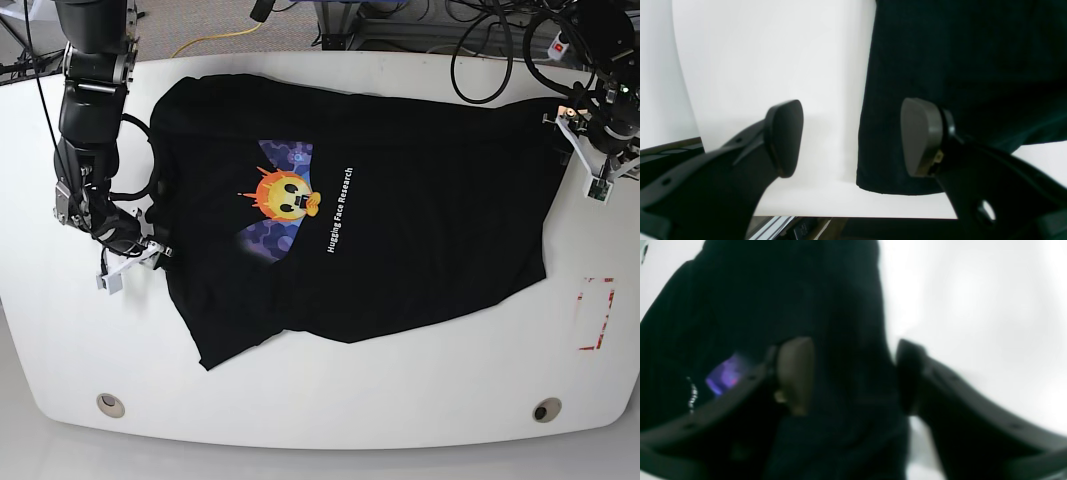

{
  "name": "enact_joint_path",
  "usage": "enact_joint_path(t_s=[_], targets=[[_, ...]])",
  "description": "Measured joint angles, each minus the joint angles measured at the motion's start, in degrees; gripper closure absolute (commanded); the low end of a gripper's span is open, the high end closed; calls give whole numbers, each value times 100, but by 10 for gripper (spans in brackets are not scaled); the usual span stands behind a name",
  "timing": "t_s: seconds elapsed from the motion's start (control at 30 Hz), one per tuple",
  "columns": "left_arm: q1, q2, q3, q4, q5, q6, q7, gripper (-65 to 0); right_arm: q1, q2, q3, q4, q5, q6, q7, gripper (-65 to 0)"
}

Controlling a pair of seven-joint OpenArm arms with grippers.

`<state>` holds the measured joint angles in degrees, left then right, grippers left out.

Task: Fold the T-shirt properly
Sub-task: 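Grasp the shirt's side edges with both grippers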

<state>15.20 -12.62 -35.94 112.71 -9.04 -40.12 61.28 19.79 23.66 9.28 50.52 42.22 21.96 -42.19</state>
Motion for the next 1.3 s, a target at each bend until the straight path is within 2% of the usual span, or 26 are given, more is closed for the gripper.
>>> enact_joint_path(t_s=[0.1,0.2,0.3,0.4,0.5,0.57,0.7,1.0,1.2,1.3], targets=[[-103,13,11,-2,2,-2,15,-428,-11,0,-2,-2,-57,-55,-24,-117],[-374,46,9,-4,11,0,33,-442,-31,-17,-11,-7,-63,-55,-44,-109],[-752,205,-2,-4,-11,105,4,-508,-22,-9,-243,-4,-37,-50,-2,-101],[-1034,304,7,-4,-63,785,17,-560,13,-15,-474,-4,-4,-44,48,-87],[-1325,376,-4,-24,17,1495,4,-601,24,-79,-520,0,4,-28,44,-19],[-1521,450,-4,-173,28,1812,-2,-626,22,-127,-516,2,9,-28,63,0],[-1832,538,22,-813,-37,2120,7,-628,20,-140,-516,2,13,-28,57,0],[-2697,529,0,-2754,4,2218,-26,-626,15,-142,-520,2,20,-28,59,0],[-3136,522,4,-3792,0,2199,-621,-625,15,-140,-522,4,20,-31,59,0],[-3324,520,-2,-4310,2,2208,-719,-607,15,-142,-516,4,20,-28,59,0]])
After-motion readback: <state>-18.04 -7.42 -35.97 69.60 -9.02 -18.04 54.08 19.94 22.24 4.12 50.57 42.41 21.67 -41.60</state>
